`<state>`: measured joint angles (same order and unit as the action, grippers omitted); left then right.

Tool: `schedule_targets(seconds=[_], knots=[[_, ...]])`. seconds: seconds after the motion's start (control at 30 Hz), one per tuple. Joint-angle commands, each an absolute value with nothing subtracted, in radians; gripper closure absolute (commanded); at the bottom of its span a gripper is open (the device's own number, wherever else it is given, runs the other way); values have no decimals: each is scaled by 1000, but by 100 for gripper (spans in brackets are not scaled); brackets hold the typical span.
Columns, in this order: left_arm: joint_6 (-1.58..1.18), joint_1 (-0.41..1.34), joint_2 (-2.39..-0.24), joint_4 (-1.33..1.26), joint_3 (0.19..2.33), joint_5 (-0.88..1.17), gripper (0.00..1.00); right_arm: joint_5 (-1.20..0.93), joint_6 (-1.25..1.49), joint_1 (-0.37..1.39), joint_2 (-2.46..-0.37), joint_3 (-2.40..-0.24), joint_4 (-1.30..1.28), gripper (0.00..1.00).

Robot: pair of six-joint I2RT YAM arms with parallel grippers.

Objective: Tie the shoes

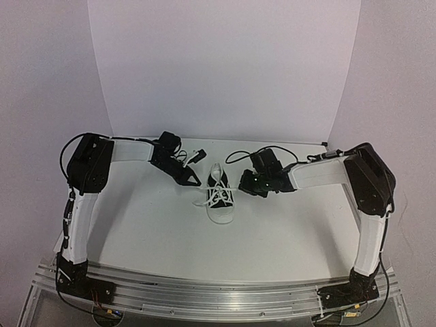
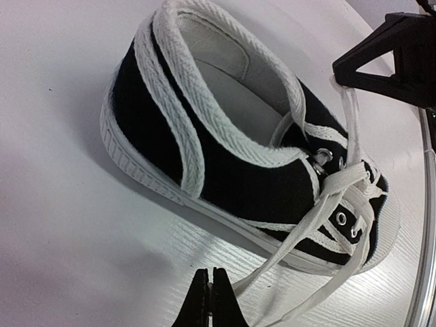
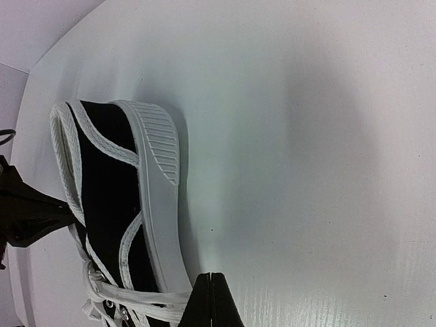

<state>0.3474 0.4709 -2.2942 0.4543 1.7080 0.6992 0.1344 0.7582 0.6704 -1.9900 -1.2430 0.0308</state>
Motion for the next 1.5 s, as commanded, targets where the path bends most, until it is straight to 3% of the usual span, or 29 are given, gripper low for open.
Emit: schedule_targets(seconds=[0.0,0.47,1.3,1.47], knots=[[388,447,-2259,473,1689,619,100,107,785,647,-1993,-1228,72,100],[387,417,-2245,446,1671,580,100,49,790,616,-2006,-1136,85,100],[421,403,-2288,432,1620,494,100,-54,732,600,-2083,-1151,98,100],[427,403,-2279,440,1631,551,100,-79,702,600,-2086,-1179,94,100]])
